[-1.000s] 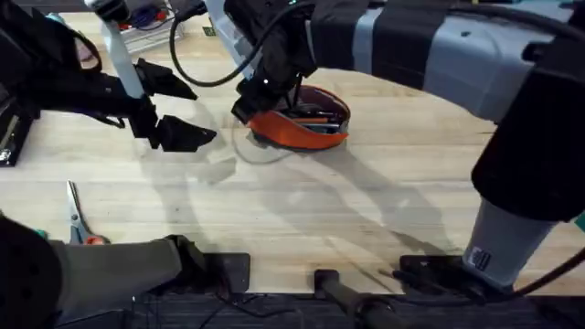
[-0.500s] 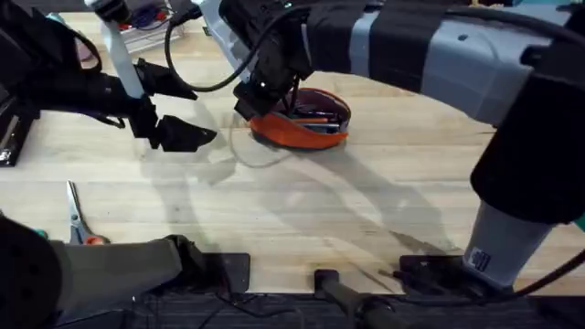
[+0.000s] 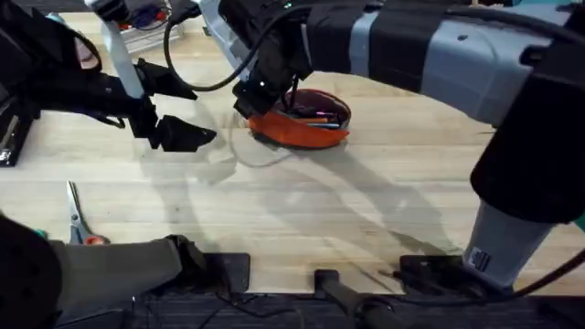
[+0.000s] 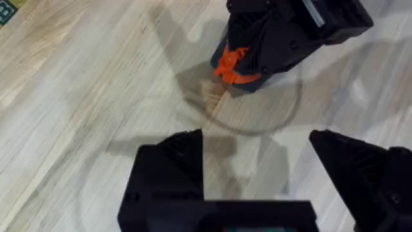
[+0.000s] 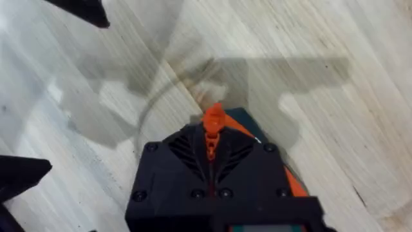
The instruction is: Unzip the bag, pick up the pens from the table one at a time and place them inside, then zip the bag closed.
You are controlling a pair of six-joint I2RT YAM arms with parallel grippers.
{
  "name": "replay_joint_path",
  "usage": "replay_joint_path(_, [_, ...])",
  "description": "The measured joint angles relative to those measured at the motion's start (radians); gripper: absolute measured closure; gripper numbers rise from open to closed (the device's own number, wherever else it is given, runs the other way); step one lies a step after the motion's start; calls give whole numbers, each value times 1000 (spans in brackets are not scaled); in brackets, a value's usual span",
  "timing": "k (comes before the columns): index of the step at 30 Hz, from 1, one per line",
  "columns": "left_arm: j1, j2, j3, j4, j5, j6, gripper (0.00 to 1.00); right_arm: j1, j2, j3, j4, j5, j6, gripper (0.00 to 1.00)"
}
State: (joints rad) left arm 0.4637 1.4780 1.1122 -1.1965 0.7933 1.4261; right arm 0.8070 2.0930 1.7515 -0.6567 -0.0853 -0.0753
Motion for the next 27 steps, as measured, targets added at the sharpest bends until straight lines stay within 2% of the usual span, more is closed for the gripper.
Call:
replay_joint_path(23, [0, 0, 0, -1, 1, 0, 8, 0, 0, 37, -10, 12, 0, 971])
replay_joint_path(27, [0, 0, 0, -2, 23, 0, 7, 0, 0, 51, -12, 18, 0, 970])
